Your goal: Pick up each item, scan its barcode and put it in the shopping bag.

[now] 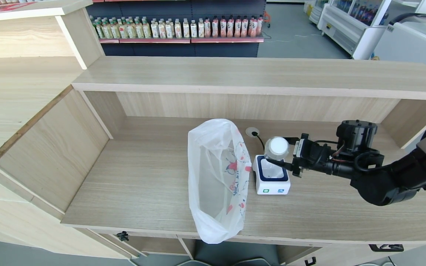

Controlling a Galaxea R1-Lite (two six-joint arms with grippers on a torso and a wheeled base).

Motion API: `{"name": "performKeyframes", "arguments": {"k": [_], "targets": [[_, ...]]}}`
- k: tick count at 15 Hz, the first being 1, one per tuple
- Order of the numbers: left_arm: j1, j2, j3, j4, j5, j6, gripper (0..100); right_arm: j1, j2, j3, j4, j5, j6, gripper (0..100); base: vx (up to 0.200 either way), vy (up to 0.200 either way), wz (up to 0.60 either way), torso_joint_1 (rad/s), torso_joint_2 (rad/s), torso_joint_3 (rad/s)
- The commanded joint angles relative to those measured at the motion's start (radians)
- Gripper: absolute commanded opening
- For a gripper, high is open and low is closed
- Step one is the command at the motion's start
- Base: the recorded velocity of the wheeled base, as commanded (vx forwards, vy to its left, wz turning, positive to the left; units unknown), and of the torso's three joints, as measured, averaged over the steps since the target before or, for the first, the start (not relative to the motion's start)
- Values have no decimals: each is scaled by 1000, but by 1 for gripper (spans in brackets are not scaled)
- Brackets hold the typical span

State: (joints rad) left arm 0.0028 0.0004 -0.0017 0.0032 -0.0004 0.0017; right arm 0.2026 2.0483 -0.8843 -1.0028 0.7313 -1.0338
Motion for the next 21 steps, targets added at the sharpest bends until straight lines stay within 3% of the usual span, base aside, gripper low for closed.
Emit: {"name": "performKeyframes", "arguments": {"k": [1,6,8,10,11,13,17,21], "targets": [[0,0,0,0,-1,0,100,1,1,2,4,-3,0,0,0,0,0,0,0,0],[0,0,0,0,-1,0,100,-2,-42,-7,4,-7,35,0,0,0,0,0,0,0],[0,0,0,0,0,0,100,-6,-162,25,6,-76,193,0,0,0,0,0,0,0],[0,0,0,0,0,0,100,9,-301,87,6,-322,494,0,0,0,0,0,0,0],[-1,0,0,0,-1,-2,100,38,-361,114,7,-518,690,0,0,0,0,0,0,0],[0,0,0,0,0,-2,100,49,-427,180,15,-721,905,0,0,0,0,0,0,0],[-1,0,0,0,0,-2,100,54,-556,396,16,-756,1100,0,0,0,0,0,0,0],[0,0,0,0,-1,-2,100,97,-602,412,95,-757,1167,0,0,50,0,1,1,1]]}}
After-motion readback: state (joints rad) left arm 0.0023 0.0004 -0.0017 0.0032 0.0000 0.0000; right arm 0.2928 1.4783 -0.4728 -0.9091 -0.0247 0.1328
